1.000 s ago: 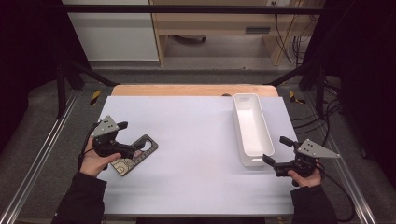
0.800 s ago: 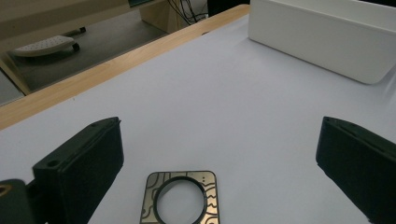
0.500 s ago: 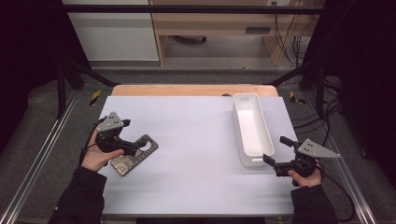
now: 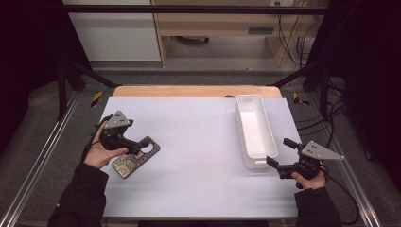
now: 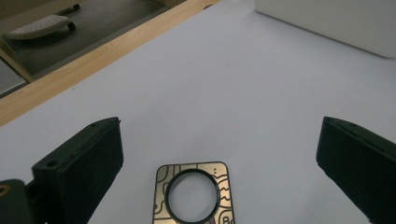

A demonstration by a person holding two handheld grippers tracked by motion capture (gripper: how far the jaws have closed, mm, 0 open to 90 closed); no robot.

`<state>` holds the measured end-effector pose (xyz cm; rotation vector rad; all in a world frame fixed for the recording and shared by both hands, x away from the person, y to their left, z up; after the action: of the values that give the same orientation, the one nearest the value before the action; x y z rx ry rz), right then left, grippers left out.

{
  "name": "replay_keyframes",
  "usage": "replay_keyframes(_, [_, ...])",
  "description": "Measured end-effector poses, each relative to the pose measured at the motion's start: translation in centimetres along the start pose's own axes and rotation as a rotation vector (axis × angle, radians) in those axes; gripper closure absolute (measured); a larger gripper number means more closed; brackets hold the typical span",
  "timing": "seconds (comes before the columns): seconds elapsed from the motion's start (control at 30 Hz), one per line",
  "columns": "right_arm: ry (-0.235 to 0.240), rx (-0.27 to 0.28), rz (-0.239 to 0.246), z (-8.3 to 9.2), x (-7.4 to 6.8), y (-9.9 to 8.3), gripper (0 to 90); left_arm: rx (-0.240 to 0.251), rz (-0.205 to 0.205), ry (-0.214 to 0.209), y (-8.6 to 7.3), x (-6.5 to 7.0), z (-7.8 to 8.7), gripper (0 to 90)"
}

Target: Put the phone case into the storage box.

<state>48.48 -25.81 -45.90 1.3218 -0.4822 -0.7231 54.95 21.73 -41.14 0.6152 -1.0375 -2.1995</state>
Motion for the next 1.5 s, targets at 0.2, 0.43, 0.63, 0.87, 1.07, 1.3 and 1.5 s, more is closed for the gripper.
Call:
replay_keyframes(0.2, [0.002,0.001,0.000,0.0,0.0,0.0,0.3,-0.055,-0.005,0.014,-0.7,-0.4,-0.9,0.1])
replay_keyframes(0.43, [0.002,-0.001,0.001,0.0,0.0,0.0,0.3,-0.106,0.000,0.026,-1.4,-0.9,-1.7,0.1])
replay_keyframes(0.63, [0.001,0.001,-0.001,0.0,0.0,0.0,0.3,-0.142,0.002,0.026,-2.5,-1.2,-2.2,0.2])
replay_keyframes(0.87, [0.003,-0.003,-0.001,0.0,-0.1,0.0,0.3,-0.184,0.016,0.028,-3.7,-1.6,-2.8,0.0])
replay_keyframes(1.07, [0.004,-0.003,-0.001,0.0,-0.1,0.0,0.3,-0.208,0.016,0.032,-4.4,-1.7,-3.5,0.0])
replay_keyframes(1.3, [0.003,-0.005,0.002,-0.1,-0.1,-0.1,0.3,-0.243,0.026,0.032,-5.6,-2.0,-4.3,0.0])
replay_keyframes(1.5, [0.004,-0.005,0.001,-0.1,-0.1,-0.1,0.3,-0.264,0.030,0.025,-6.2,-2.0,-4.6,0.0])
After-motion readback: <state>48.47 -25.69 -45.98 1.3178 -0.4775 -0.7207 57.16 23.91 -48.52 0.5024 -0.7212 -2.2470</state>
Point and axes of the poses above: each handheld gripper's, and its own axes: z roughly backward along the jaws, y roughly out of its top, x roughly to its right, the point moved 7 cm from there along -z, roughly forward along the jaws, and after that the axes turned 3 degrees about y, right-handed, at the moved point
